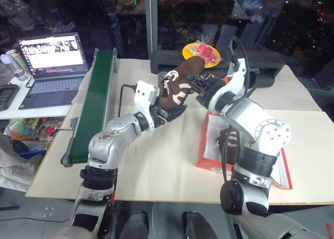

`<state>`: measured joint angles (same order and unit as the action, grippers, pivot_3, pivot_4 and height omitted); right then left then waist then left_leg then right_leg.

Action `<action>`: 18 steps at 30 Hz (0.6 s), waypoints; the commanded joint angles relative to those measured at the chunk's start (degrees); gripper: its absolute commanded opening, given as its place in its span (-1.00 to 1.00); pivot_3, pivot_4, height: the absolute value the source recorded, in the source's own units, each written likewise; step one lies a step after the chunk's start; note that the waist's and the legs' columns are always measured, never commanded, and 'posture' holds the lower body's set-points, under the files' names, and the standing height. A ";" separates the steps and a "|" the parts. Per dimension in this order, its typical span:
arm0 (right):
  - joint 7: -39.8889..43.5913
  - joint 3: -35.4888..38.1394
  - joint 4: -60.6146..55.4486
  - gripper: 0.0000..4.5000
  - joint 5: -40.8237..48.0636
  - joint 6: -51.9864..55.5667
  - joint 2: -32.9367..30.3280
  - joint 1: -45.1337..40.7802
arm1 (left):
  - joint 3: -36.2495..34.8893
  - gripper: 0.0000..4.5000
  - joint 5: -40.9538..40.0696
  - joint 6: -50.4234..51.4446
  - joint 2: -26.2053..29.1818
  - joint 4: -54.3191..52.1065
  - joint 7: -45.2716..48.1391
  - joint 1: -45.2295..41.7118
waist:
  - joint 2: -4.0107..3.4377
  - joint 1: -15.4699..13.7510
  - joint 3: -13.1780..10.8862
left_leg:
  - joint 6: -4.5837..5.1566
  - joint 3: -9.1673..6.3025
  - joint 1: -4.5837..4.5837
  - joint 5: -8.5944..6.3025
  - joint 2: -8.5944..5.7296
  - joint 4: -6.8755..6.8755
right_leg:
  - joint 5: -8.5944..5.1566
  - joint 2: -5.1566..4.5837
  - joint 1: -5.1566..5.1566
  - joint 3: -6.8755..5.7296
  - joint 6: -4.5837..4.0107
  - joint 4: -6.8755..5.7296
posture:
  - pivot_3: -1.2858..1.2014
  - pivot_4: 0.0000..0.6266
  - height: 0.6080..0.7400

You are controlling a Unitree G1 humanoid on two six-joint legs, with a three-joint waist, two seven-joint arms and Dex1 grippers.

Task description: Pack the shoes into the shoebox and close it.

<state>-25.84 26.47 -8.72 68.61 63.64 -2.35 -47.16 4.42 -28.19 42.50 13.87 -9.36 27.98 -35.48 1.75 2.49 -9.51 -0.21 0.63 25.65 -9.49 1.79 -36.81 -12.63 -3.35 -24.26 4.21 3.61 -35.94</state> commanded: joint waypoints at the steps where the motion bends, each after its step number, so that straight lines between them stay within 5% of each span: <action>1: -2.10 3.12 -1.78 -0.85 -3.47 -4.24 -7.37 -0.32 | 1.90 1.00 0.83 -0.39 3.13 -1.71 3.91 1.41 | -0.04 -0.11 -0.03 | 0.00 0.00 0.01 0.00 -0.01 0.00 | 0.00 -0.01 0.00 0.00 0.00 0.01 | 0.03 -0.52 1.00; 9: -6.71 3.51 -2.39 -0.85 1.79 9.15 -19.55 4.89 | 5.73 1.00 3.80 -5.82 10.66 -3.01 12.92 5.33 | -0.08 0.17 -0.04 | 0.02 0.02 0.08 -0.01 0.03 0.10 | -0.07 0.00 -0.07 0.00 -0.10 0.05 | 0.03 -0.52 1.00; 18: -9.08 1.70 -3.07 -0.85 10.11 20.94 -26.59 13.65 | 6.79 1.00 5.39 -7.22 10.10 -2.80 14.65 5.69 | -0.12 -0.09 -0.04 | 0.03 0.03 0.07 -0.01 -0.02 0.10 | -0.10 -0.03 -0.03 0.02 -0.12 0.06 | 0.03 -0.52 1.00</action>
<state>-35.09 28.40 -9.74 76.79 83.10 -27.47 -33.47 11.20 -22.79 36.41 24.36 -10.27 42.24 -29.23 1.62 2.40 -9.55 -0.18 0.66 25.71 -9.50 1.78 -36.71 -12.74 -3.37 -24.28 4.22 3.49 -35.87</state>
